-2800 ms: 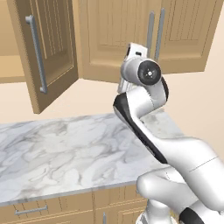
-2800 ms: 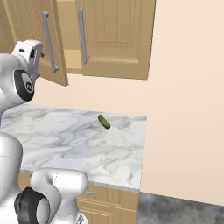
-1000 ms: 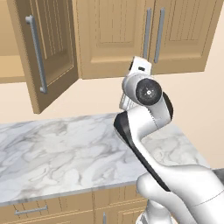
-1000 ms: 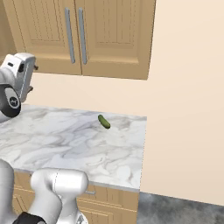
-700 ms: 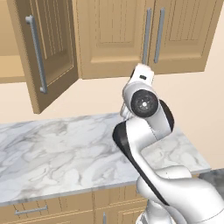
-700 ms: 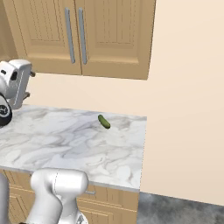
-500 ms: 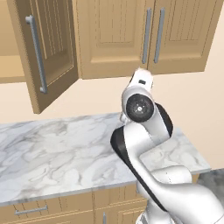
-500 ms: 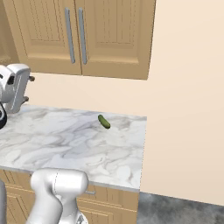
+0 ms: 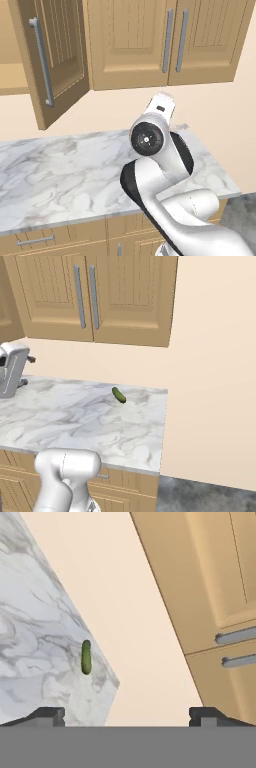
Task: Close all open cabinet doors.
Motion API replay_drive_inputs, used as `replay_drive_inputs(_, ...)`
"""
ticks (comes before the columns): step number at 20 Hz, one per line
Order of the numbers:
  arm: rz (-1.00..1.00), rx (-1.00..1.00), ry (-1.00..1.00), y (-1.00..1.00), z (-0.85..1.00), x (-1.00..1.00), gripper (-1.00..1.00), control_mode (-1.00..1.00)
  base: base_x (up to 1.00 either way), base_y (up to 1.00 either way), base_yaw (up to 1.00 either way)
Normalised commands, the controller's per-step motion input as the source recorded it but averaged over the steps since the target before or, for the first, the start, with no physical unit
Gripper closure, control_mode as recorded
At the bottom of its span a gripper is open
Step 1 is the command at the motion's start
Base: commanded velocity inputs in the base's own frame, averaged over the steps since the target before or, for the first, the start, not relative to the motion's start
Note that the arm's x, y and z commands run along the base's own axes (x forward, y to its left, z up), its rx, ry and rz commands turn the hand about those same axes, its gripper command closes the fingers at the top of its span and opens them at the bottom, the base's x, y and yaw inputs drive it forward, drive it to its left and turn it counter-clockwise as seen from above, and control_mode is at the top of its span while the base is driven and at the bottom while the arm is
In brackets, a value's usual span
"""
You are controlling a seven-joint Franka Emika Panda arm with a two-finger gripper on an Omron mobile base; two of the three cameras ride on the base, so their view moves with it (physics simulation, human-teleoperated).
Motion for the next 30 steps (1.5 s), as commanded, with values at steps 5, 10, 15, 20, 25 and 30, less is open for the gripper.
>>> replay_drive_inputs(5, -0.10, 0.07, 0.00, 0.00, -0.03, -0.44, -1.00, -1.00, 0.00, 0.00, 0.00)
replay_drive_inputs(10, -0.06, 0.04, 0.00, 0.00, -0.07, -0.47, -1.00, -1.00, 0.00, 0.00, 0.00)
replay_drive_inputs(15, -0.04, 0.01, 0.00, 0.00, -0.13, -0.38, -1.00, -1.00, 0.00, 0.00, 0.00)
replay_drive_inputs(20, -0.01, 0.00, 0.01, 0.00, -0.03, -0.05, -1.00, -1.00, 0.00, 0.00, 0.00)
replay_drive_inputs(25, -0.02, 0.00, 0.00, 0.01, 0.00, -0.08, -1.00, -1.00, 0.00, 0.00, 0.00)
replay_drive_inputs(30, 0.00, 0.00, 0.00, 0.00, 0.00, 0.00, -1.00, -1.00, 0.00, 0.00, 0.00)
